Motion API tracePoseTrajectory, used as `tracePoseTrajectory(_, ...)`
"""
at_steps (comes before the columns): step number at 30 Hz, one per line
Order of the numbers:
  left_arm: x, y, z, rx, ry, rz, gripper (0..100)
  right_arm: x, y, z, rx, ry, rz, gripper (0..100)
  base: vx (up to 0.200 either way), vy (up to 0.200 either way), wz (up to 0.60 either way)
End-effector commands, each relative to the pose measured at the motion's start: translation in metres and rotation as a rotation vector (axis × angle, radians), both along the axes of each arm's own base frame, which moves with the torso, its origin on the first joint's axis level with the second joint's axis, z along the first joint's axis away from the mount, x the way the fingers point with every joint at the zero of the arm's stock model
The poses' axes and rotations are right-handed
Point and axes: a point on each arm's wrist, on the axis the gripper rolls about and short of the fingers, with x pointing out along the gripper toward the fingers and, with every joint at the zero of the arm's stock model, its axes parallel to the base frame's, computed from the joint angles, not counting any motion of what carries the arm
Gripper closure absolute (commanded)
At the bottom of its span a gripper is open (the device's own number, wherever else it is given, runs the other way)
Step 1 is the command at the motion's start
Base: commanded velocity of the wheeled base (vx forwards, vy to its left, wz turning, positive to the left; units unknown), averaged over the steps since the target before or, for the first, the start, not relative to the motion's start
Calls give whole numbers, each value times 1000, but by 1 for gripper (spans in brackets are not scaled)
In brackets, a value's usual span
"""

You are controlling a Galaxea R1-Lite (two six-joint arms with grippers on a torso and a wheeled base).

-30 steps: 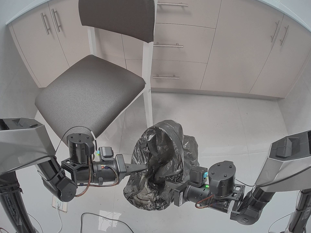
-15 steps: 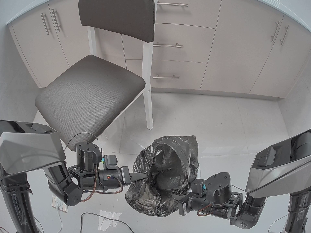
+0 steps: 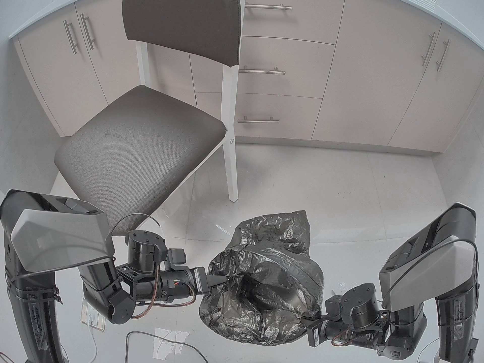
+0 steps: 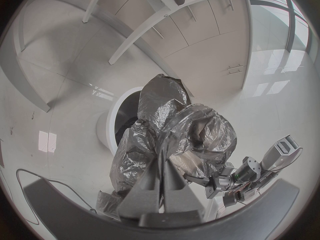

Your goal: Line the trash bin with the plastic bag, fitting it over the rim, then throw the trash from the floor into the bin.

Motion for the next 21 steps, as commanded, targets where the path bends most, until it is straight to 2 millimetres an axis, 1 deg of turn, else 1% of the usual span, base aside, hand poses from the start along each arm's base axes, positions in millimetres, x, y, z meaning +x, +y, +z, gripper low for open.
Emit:
tracePoseTrajectory(1,0,0,-3,6,4,-2,100,-1,-7,-6,-19,24,-21,100,0,0,0)
tracePoseTrajectory(9,0,-1,-3,10,1,-2,100,13,-15,-10,-27,4,-101,100,0,0,0)
tracePoseTrajectory(15,-1,-2,-4,12,2,-6,100,20,-24,-12,-34,6,-139,100,0,0,0)
tracePoseTrajectory(21,-2,-3,-5,13,3,-8,100,31,-26,-13,-20,-16,-177,100,0,0,0)
